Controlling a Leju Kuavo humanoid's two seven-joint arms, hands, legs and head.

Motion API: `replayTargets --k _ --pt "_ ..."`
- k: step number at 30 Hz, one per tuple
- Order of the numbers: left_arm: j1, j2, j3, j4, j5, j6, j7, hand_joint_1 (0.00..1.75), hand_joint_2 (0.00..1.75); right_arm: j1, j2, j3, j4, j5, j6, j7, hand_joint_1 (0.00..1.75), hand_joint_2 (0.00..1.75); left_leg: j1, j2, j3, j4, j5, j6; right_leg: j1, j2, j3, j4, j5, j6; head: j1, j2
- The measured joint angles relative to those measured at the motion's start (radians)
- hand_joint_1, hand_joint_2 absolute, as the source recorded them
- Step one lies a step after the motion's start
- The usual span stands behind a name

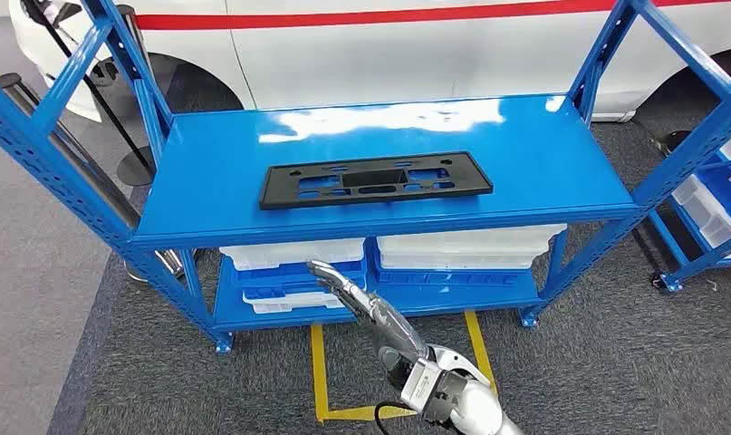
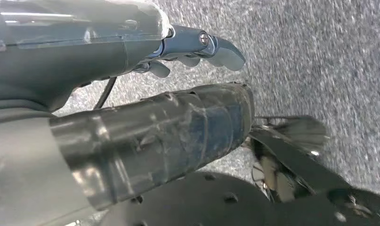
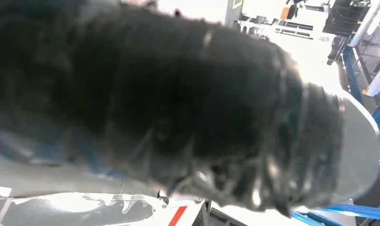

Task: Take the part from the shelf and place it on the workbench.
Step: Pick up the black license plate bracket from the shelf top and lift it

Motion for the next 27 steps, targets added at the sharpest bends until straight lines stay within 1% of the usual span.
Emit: replayTargets --k 1,2,3,4,6,8,9,10,11,12,13,14,15,16,17,18,19,20,21,23,24,25,26,27 --pt "0.000 0.000 0.000 0.000 0.000 0.000 0.000 0.00 0.00 0.000 0.000 0.000 0.000 0.000 0.000 0.000 0.00 0.00 0.000 0.000 0.014 -0.041 0.029 0.001 0.000 0.000 0.003 0.003 -0.004 0.002 0.000 0.000" --pt "-0.001 0.001 0.000 0.000 0.000 0.000 0.000 0.00 0.00 0.000 0.000 0.000 0.000 0.000 0.000 0.000 0.00 0.00 0.000 0.000 0.024 -0.068 0.041 0.003 0.000 0.000 0.006 0.005 -0.008 0.004 0.000 0.000" --pt "-0.002 0.001 0.001 0.000 0.000 0.000 0.000 0.00 0.00 0.000 0.000 0.001 0.000 0.000 0.000 0.000 0.00 0.00 -0.003 0.000 0.039 -0.118 0.057 0.006 0.000 -0.001 0.009 0.010 -0.014 0.008 0.000 0.000" --pt "-0.003 0.001 0.001 0.000 0.000 0.000 0.000 0.00 0.00 -0.001 0.000 0.001 0.000 0.000 0.000 0.000 0.00 0.00 -0.006 0.001 0.049 -0.149 0.062 0.011 0.000 -0.001 0.008 0.014 -0.020 0.013 0.000 0.000" --pt "-0.005 0.002 0.003 0.000 0.001 0.000 0.000 0.00 0.00 -0.001 0.000 0.002 0.000 0.000 0.001 0.000 0.00 0.00 -0.011 0.001 0.052 -0.160 0.055 0.022 0.001 -0.003 0.006 0.020 -0.027 0.023 0.000 0.000" --pt "-0.003 0.001 0.004 0.000 0.001 0.000 0.000 0.00 0.00 -0.003 0.000 0.002 -0.001 0.000 0.001 0.000 0.00 0.00 -0.007 0.002 0.059 -0.164 0.069 0.035 0.002 -0.004 0.007 0.026 -0.037 0.035 0.001 0.000" --pt "-0.003 0.001 0.004 0.000 0.001 0.000 0.000 0.00 0.00 -0.004 0.000 0.003 -0.001 0.000 0.001 0.000 0.00 0.00 -0.004 0.003 0.063 -0.167 0.069 0.040 0.001 -0.004 0.001 0.043 -0.049 0.041 0.001 0.000" --pt "-0.003 0.001 0.005 0.000 0.001 0.000 0.000 0.00 0.00 -0.005 -0.001 0.003 -0.001 0.000 0.001 0.000 0.00 0.00 -0.002 0.004 0.066 -0.170 0.070 0.045 -0.001 -0.004 -0.017 0.079 -0.068 0.047 0.001 0.000" --pt "-0.004 0.001 0.005 0.000 0.001 0.000 0.000 0.00 0.00 -0.006 -0.001 0.003 -0.001 0.000 0.001 0.000 0.00 0.00 -0.002 0.004 0.068 -0.171 0.068 0.048 -0.005 -0.004 -0.046 0.133 -0.092 0.053 0.001 0.000" --pt "-0.005 0.001 0.005 0.000 0.001 0.000 -0.001 0.00 0.00 -0.006 -0.001 0.003 -0.001 0.000 0.001 0.000 0.00 0.00 -0.002 0.004 0.070 -0.170 0.065 0.050 -0.009 -0.004 -0.083 0.196 -0.115 0.058 0.001 0.000" --pt "-0.006 0.001 0.005 0.000 0.001 0.000 -0.001 0.00 0.00 -0.006 -0.002 0.004 -0.001 0.000 0.001 0.000 0.00 0.00 -0.003 0.003 0.072 -0.170 0.062 0.051 -0.012 -0.004 -0.119 0.252 -0.129 0.061 0.001 0.000" --pt "-0.006 0.002 0.005 0.000 0.001 0.000 -0.001 0.00 0.00 -0.005 -0.003 0.004 -0.001 0.000 0.001 0.000 0.00 0.00 -0.003 0.003 0.076 -0.170 0.058 0.051 -0.016 -0.005 -0.143 0.281 -0.125 0.063 0.001 0.000" --pt "-0.006 0.002 0.005 0.000 0.001 0.000 -0.001 0.00 0.00 -0.005 -0.003 0.005 0.000 0.000 0.001 0.000 0.00 0.00 -0.003 0.003 0.081 -0.170 0.054 0.050 -0.018 -0.005 -0.150 0.276 -0.104 0.064 0.001 0.000" --pt "-0.005 0.002 0.005 0.000 0.001 0.000 -0.001 0.00 0.00 -0.005 -0.004 0.005 0.000 0.000 0.001 0.000 0.00 0.00 -0.002 0.002 0.089 -0.170 0.049 0.049 -0.020 -0.005 -0.138 0.235 -0.066 0.062 0.001 0.000" --pt "-0.005 0.002 0.005 0.000 0.001 0.000 -0.001 0.00 0.00 -0.006 -0.004 0.006 0.000 0.000 0.001 0.000 0.00 0.00 -0.002 0.002 0.097 -0.171 0.043 0.046 -0.020 -0.005 -0.113 0.169 -0.024 0.059 0.001 0.000" --pt "-0.005 0.002 0.005 0.000 0.001 0.000 -0.001 0.00 0.00 -0.007 -0.004 0.006 0.000 0.000 0.001 0.000 0.00 0.00 -0.004 0.002 0.103 -0.171 0.038 0.042 -0.018 -0.005 -0.087 0.110 0.004 0.055 0.002 0.000" --pt "-0.006 0.001 0.005 0.000 0.001 0.000 -0.001 0.00 0.00 -0.008 -0.004 0.007 0.000 0.000 0.001 0.000 0.00 0.00 -0.004 0.001 0.107 -0.172 0.034 0.038 -0.015 -0.005 -0.066 0.062 0.020 0.051 0.002 0.000" --pt "-0.007 0.001 0.005 0.000 0.001 -0.001 -0.001 0.00 0.00 -0.008 -0.004 0.007 0.000 0.000 0.001 0.000 0.00 0.00 -0.005 0.001 0.108 -0.174 0.031 0.032 -0.011 -0.005 -0.054 0.036 0.022 0.047 0.002 0.000" --pt "-0.008 0.001 0.005 0.000 0.001 -0.001 -0.001 0.00 0.00 -0.009 -0.004 0.007 0.000 0.000 0.001 0.000 0.00 0.00 -0.005 0.001 0.110 -0.177 0.029 0.027 -0.008 -0.005 -0.050 0.031 0.015 0.043 0.002 0.000" --pt "-0.009 0.001 0.005 0.000 0.001 -0.001 -0.001 0.00 0.00 -0.009 -0.004 0.008 -0.001 0.000 0.001 0.000 0.00 0.00 -0.004 0.002 0.115 -0.180 0.024 0.016 -0.009 -0.003 -0.042 0.018 0.013 0.034 0.002 0.000" --pt "-0.010 0.001 0.005 0.000 0.000 -0.001 -0.002 0.00 0.00 -0.009 -0.004 0.009 -0.001 0.000 0.001 0.000 0.00 0.00 -0.004 0.003 0.114 -0.170 0.016 0.012 -0.012 -0.003 -0.033 0.010 0.013 0.028 0.002 0.000" --pt "-0.010 0.002 0.005 0.000 0.000 -0.001 -0.002 0.00 0.00 -0.010 -0.004 0.009 -0.001 0.000 0.002 0.000 0.00 0.00 -0.004 0.003 0.100 -0.137 -0.002 0.010 -0.014 -0.004 -0.024 0.003 0.012 0.022 0.001 0.000" --pt "-0.009 0.002 0.005 0.000 0.000 -0.001 -0.003 0.00 0.00 -0.011 -0.004 0.009 -0.001 0.000 0.003 0.000 0.00 0.00 -0.004 0.003 0.072 -0.082 -0.027 0.009 -0.015 -0.005 -0.015 -0.002 0.010 0.016 0.001 0.000" --pt "-0.009 0.002 0.005 0.000 -0.001 -0.001 -0.003 0.00 0.00 -0.012 -0.004 0.010 -0.001 0.000 0.005 0.000 0.00 0.00 -0.004 0.003 0.035 -0.014 -0.053 0.008 -0.014 -0.007 -0.009 -0.003 0.005 0.010 0.001 0.000"
